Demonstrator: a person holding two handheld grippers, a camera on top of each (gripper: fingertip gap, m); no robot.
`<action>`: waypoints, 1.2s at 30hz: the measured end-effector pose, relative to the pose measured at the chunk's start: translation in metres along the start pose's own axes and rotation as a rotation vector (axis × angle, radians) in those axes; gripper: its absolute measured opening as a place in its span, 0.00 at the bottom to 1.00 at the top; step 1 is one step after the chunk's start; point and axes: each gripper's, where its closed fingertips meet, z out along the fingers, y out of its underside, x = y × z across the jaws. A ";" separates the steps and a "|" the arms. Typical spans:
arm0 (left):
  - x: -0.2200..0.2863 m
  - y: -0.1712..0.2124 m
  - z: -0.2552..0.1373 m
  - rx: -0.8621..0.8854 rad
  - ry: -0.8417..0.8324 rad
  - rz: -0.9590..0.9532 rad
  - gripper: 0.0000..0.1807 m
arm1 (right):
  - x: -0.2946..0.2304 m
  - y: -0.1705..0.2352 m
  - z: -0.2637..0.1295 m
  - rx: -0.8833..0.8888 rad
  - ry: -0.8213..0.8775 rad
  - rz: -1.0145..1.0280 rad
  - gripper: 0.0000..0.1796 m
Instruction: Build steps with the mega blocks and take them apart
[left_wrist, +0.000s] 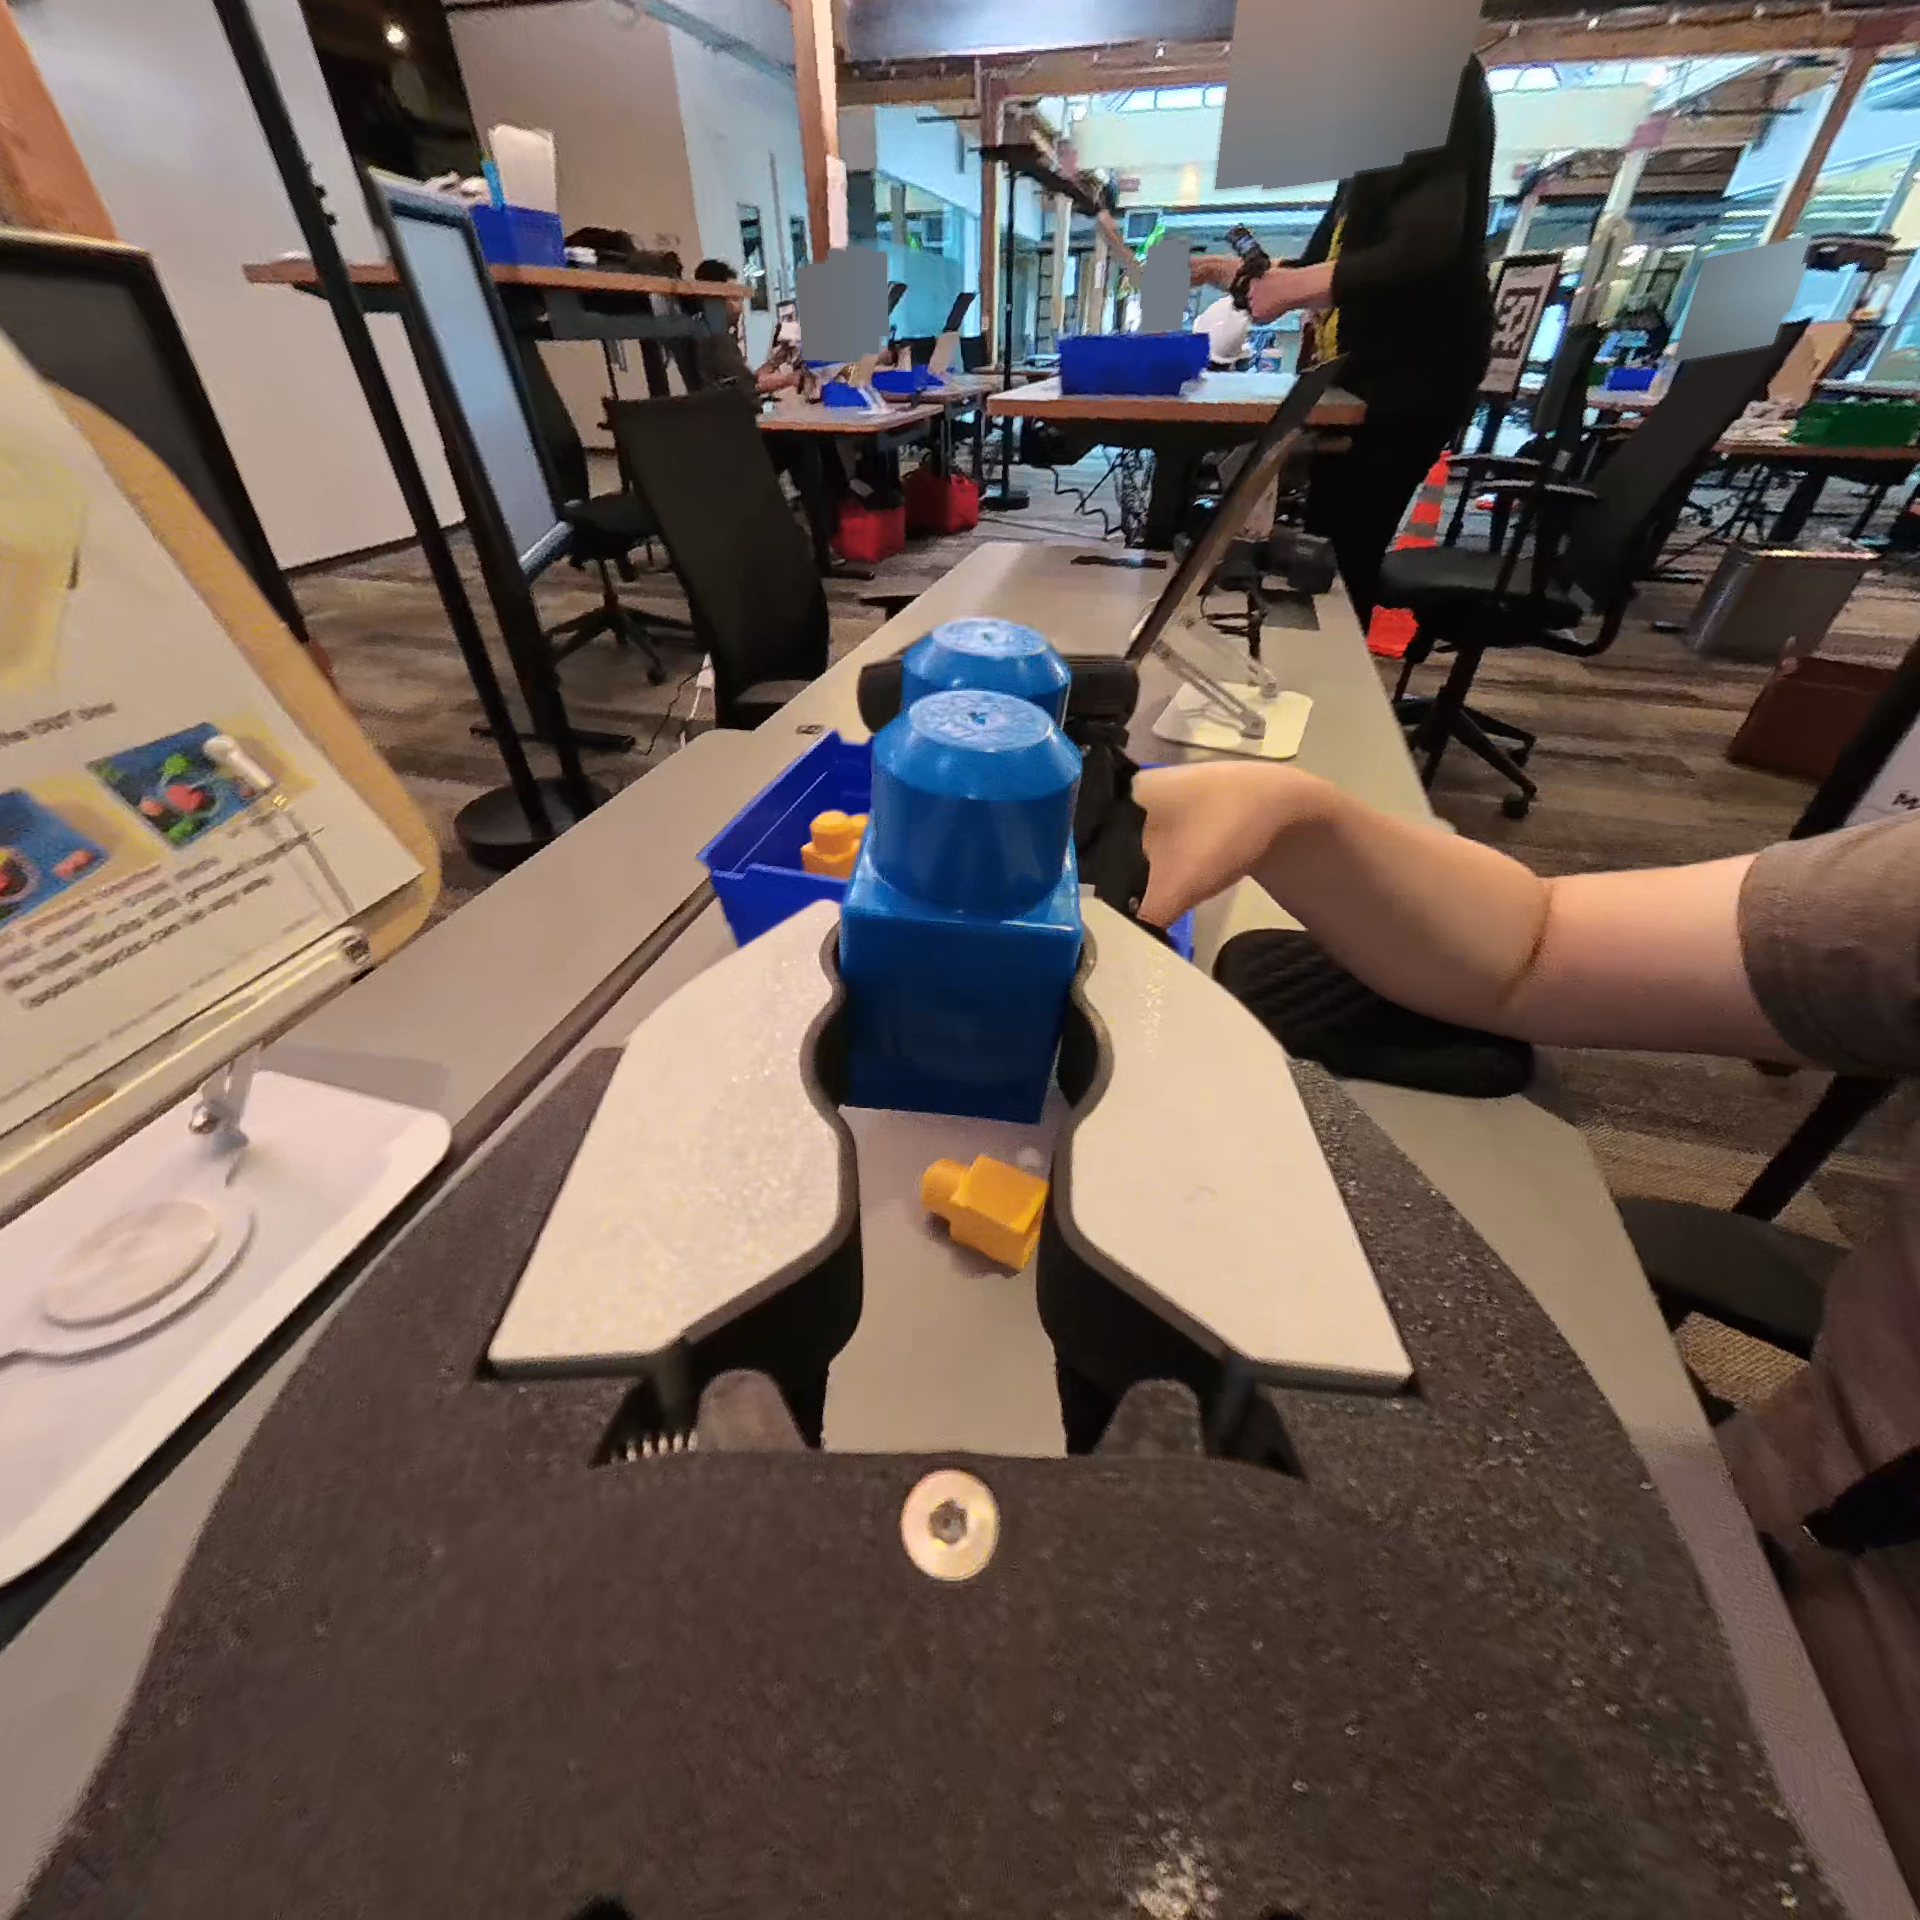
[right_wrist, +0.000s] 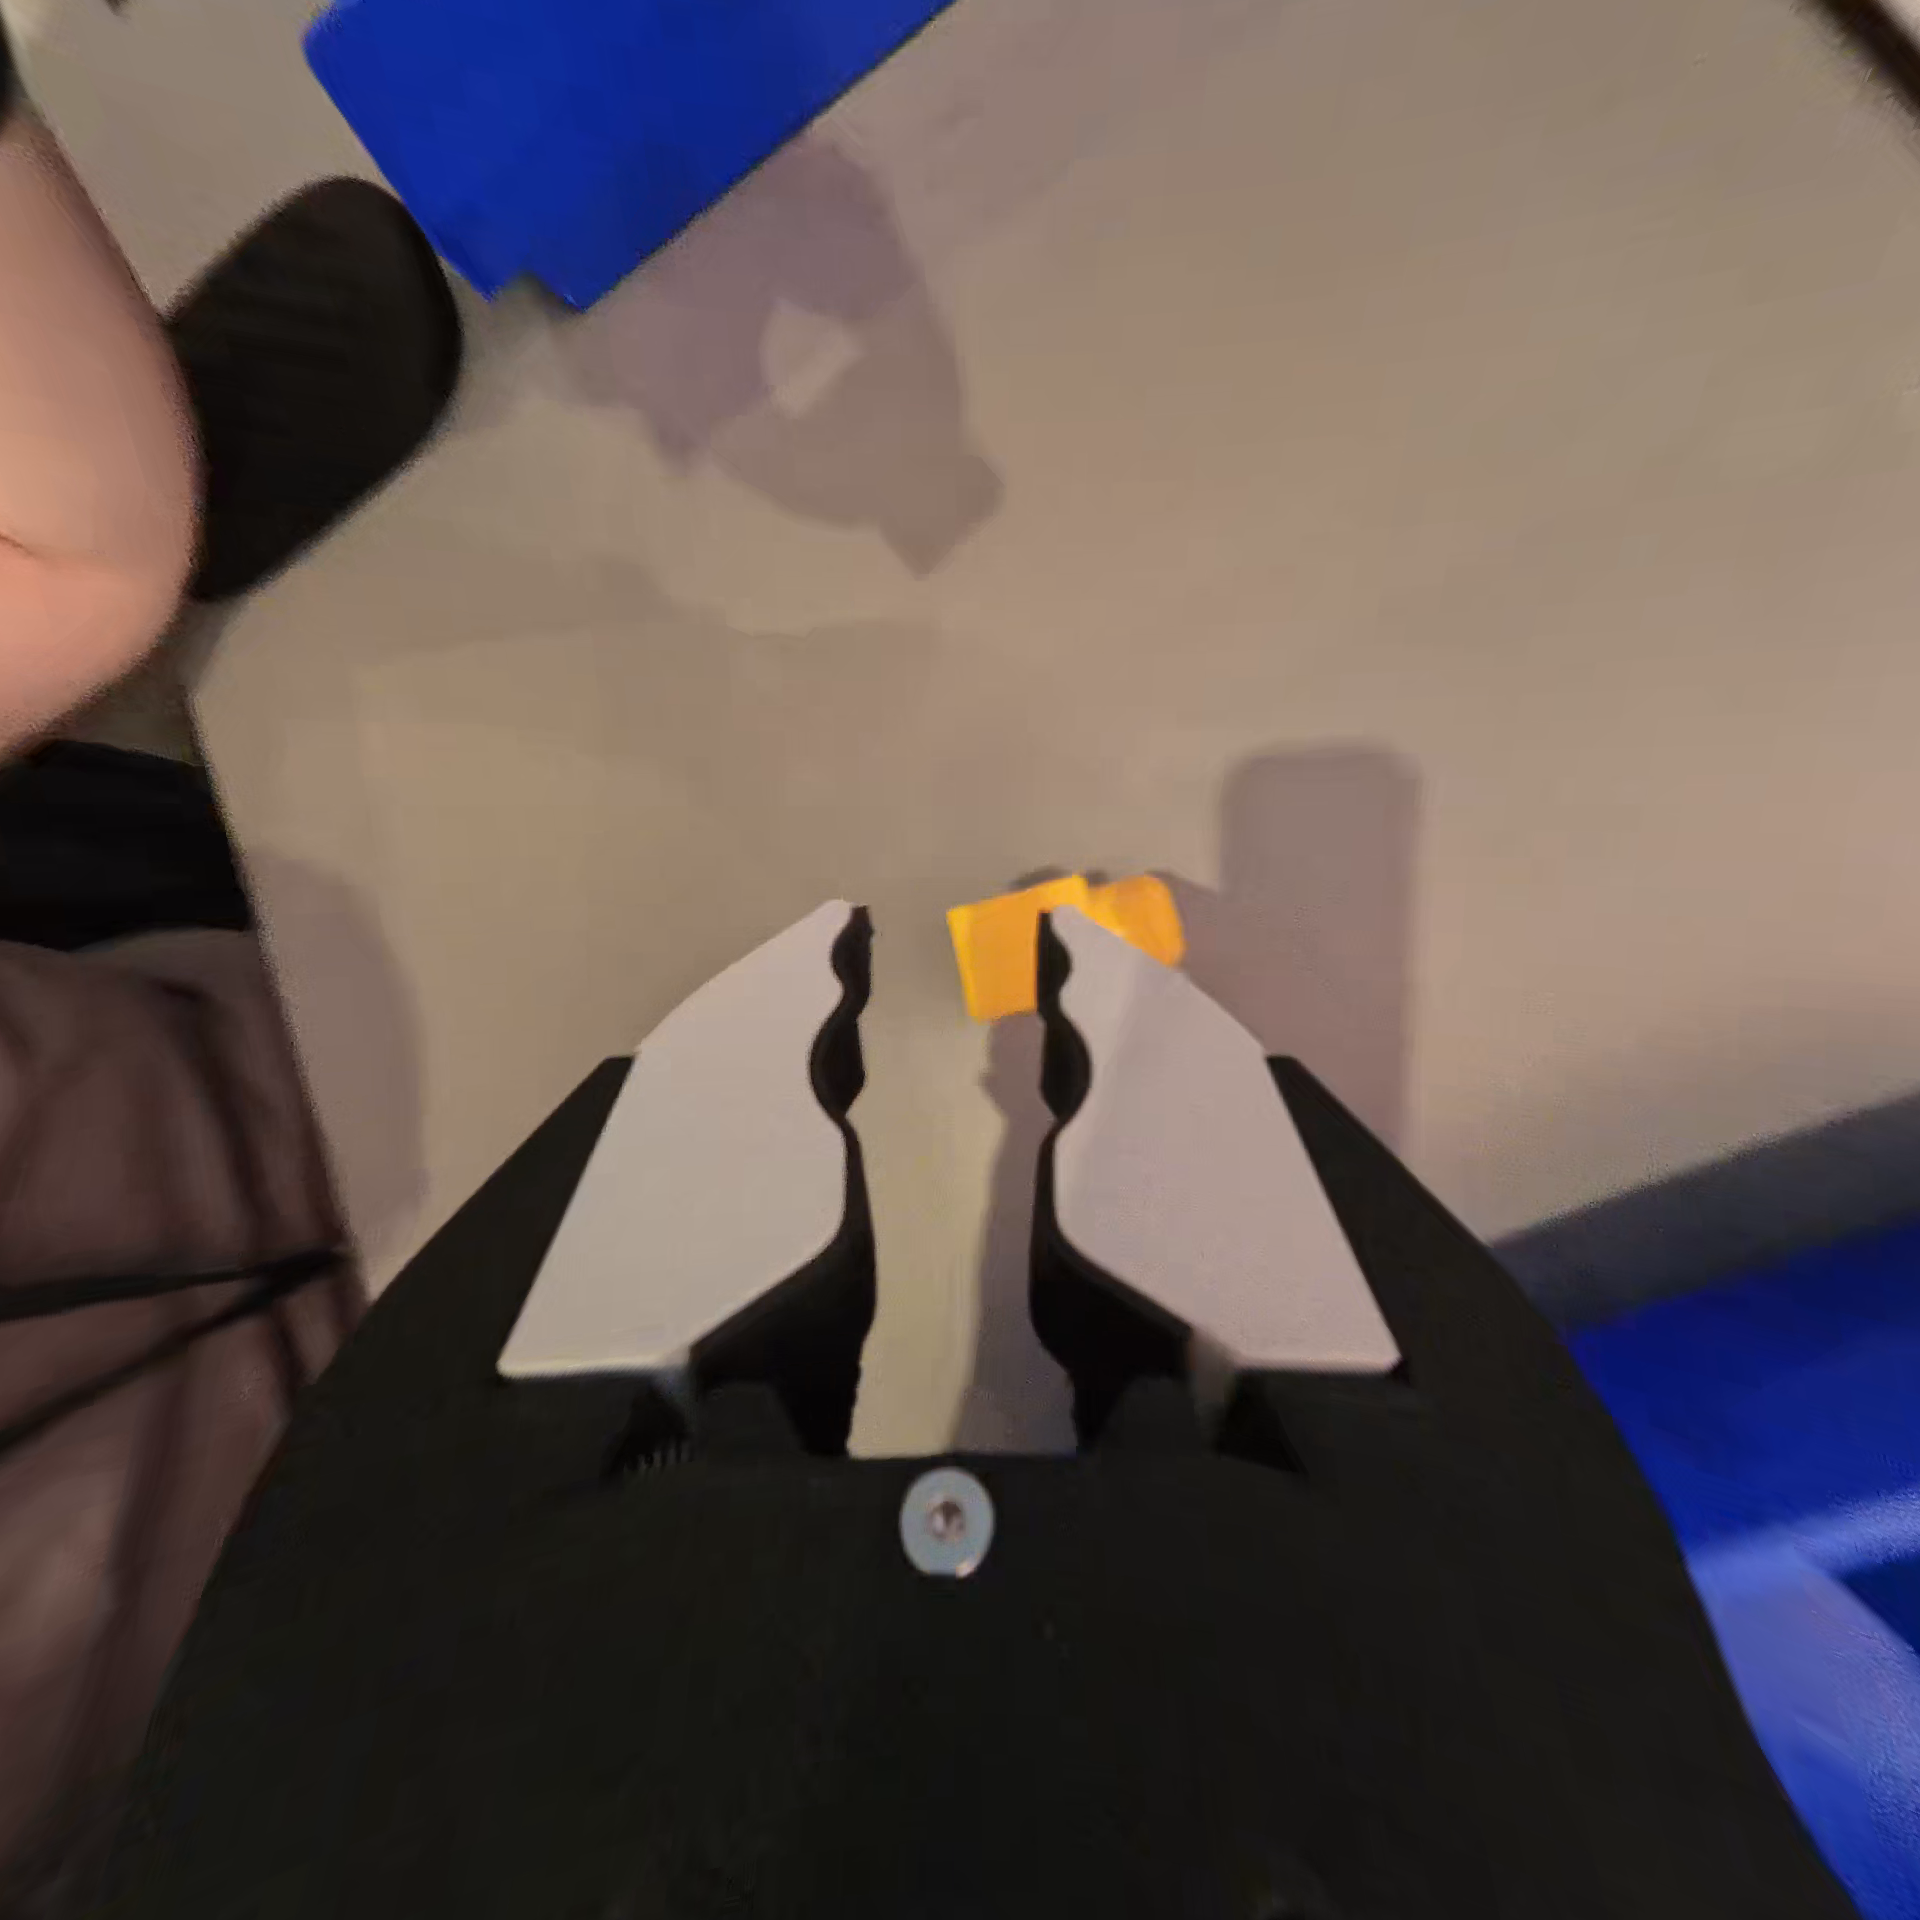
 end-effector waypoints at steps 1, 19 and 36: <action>-0.004 0.003 -0.003 -0.004 -0.017 0.002 0.20 | 0.002 0.002 0.007 -0.016 0.000 0.037 0.13; -0.011 0.000 -0.012 -0.010 -0.003 0.011 0.20 | 0.069 0.040 0.053 -0.381 0.539 -0.139 0.01; -0.011 -0.015 -0.030 0.029 -0.037 -0.001 0.20 | 0.031 0.023 0.061 -0.247 0.400 -0.029 0.31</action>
